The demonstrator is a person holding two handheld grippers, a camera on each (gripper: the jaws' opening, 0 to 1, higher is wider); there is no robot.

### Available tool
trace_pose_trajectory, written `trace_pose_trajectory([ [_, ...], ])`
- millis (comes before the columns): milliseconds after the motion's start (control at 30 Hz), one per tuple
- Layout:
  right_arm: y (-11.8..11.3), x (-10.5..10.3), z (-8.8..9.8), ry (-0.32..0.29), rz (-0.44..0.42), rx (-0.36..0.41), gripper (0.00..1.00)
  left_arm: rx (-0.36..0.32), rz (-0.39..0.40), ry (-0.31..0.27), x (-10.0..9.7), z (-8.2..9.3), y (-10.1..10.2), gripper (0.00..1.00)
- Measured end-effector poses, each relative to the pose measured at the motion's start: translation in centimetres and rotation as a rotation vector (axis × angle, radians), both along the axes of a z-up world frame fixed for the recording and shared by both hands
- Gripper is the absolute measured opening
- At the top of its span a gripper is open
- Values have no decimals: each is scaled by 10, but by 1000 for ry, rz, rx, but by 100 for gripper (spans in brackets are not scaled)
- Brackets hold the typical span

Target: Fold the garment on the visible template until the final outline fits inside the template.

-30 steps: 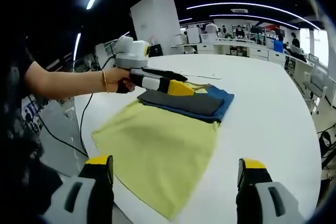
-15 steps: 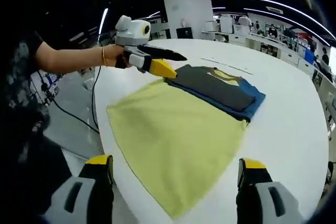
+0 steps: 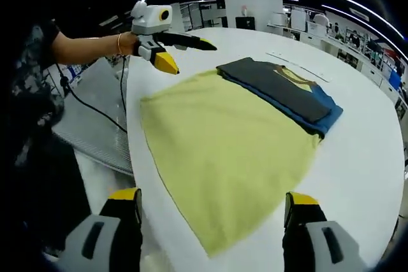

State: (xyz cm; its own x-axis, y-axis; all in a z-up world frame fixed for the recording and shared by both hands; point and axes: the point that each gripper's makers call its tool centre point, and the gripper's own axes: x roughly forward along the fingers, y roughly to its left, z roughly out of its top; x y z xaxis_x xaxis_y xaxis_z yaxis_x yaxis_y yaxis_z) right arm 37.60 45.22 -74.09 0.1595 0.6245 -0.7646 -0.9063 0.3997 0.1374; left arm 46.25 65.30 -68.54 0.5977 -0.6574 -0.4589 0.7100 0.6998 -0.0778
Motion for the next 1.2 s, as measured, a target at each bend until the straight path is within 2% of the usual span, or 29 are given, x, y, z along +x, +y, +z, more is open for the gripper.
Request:
trace_pose_trajectory([
  [233,1,-9,-12,-4,46,-53,86,47,-58,51,-41,-21,11,95],
  [467,-3,-13,-21,0,53,-86,81,100,-53,118,-74,-48,29,92],
  [667,-5,-14,-25,-6,67,-105,76,135,-69,167,-99,-67,35,87],
  [833,-9,-14,-31,-25,98,-155,72,171,-86,183,-108,-76,39,83],
  [1033,-11,-12,-32,-36,92,-157,67,237,-111,190,-117,-85,46,77],
  [1200,-16,-11,-35,-70,125,-197,62,268,-119,192,-119,-88,51,72],
])
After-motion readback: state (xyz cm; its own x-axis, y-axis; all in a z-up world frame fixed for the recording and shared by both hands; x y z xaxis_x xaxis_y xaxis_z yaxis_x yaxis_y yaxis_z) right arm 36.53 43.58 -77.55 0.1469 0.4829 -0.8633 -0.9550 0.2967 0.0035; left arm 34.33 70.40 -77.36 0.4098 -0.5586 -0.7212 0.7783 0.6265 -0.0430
